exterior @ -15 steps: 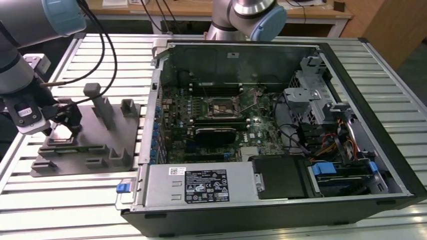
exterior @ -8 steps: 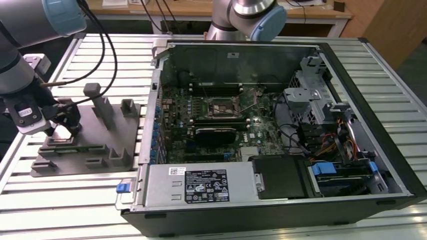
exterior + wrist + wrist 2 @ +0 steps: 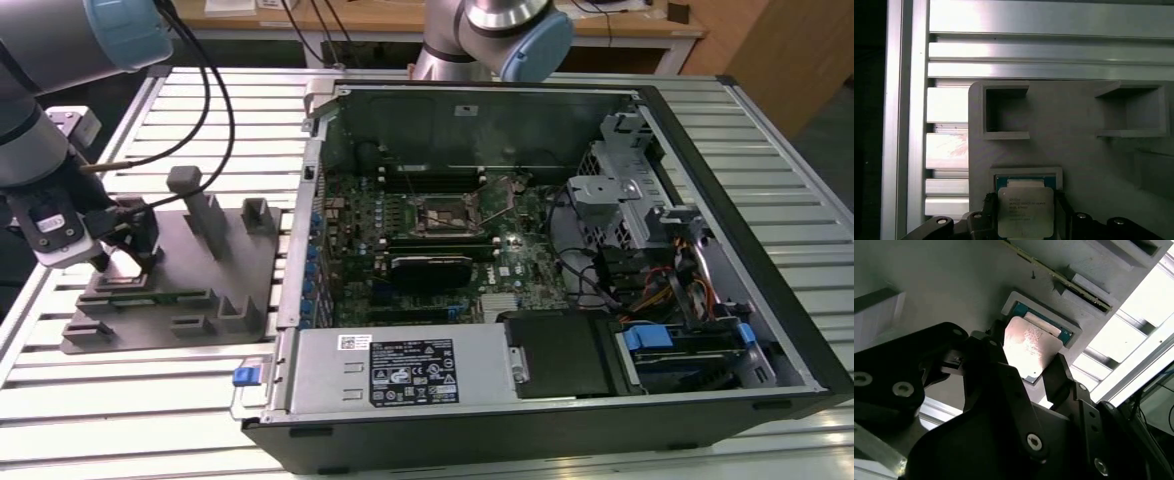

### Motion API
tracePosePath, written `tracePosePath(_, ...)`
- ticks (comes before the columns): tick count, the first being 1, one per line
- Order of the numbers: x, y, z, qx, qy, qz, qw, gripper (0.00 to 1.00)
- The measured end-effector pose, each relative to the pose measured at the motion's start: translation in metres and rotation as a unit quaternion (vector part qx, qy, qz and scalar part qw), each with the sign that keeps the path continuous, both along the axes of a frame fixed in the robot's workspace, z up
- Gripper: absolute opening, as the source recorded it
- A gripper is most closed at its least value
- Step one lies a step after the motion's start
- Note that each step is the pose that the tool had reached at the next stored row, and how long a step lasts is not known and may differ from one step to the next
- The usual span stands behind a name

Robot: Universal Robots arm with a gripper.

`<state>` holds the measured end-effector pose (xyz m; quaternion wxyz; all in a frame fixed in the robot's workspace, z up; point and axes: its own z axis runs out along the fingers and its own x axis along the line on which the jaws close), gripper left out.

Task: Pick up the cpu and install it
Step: 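Pick up the cpu and move it towards the insertion slot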

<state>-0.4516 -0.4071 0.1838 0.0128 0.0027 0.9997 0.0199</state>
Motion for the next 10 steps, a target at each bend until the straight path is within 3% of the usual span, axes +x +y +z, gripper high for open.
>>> tracePosePath(10,0.0,0.0,-0.0006,0.0003,0.0,0.006,1.0,0.56)
